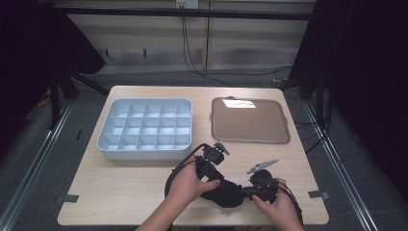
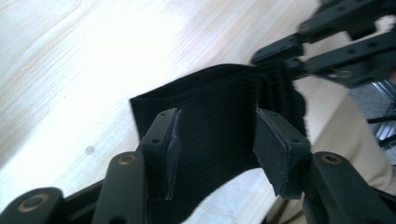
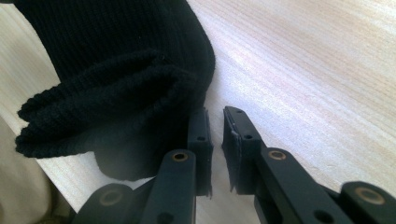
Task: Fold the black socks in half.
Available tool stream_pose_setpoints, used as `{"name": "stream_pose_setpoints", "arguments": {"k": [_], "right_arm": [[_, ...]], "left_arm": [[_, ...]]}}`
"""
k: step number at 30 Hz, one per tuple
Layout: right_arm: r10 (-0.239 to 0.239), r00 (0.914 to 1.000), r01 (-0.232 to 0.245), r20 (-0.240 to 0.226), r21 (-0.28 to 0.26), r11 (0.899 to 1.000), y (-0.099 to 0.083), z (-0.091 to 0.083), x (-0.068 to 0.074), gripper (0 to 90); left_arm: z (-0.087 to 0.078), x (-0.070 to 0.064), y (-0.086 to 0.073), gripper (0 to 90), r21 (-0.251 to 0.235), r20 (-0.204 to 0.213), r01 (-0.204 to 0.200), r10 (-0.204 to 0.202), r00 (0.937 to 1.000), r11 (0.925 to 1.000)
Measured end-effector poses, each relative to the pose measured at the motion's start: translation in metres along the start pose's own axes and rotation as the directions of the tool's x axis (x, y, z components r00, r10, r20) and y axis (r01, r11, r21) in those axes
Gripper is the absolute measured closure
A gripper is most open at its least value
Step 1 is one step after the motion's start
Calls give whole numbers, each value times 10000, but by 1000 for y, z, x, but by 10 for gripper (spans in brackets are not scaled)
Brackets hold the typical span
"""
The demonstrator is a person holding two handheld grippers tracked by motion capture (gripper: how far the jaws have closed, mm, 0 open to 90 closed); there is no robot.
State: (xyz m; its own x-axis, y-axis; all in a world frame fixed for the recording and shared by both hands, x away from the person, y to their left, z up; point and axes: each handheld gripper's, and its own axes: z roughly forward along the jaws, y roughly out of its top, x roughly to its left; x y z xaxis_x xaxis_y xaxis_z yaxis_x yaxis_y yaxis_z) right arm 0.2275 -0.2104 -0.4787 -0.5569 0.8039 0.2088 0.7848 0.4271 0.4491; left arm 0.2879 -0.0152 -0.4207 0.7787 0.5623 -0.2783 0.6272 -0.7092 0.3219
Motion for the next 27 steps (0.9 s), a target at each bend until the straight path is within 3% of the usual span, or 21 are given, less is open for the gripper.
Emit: {"name": "stream_pose_setpoints", "arguments": {"k": [5, 11, 13, 18, 27], "right_arm": [[29, 10000, -29, -3, 13, 10000, 0, 0, 0, 809], [25, 10000, -25, -9, -2, 10000, 0, 0, 0, 804], [4, 10000, -4, -27, -32, 10000, 0, 0, 0, 800], [-47, 10000, 47, 38, -58, 10000, -1, 0, -1, 781], [46, 9999, -43, 156, -155, 9999, -1, -2, -3, 723]], "left_arm": [[21, -1, -2, 450, 596, -388, -195, 218, 9990, 9980], [34, -1, -2, 368, 679, -551, -438, 476, 9973, 9967], [39, -5, -2, 339, 786, -720, -719, 776, 9944, 9943], [51, -11, -3, 251, 732, -869, -878, 941, 9918, 9934], [51, -11, -5, 230, 530, -851, -808, 851, 9927, 9953]]}}
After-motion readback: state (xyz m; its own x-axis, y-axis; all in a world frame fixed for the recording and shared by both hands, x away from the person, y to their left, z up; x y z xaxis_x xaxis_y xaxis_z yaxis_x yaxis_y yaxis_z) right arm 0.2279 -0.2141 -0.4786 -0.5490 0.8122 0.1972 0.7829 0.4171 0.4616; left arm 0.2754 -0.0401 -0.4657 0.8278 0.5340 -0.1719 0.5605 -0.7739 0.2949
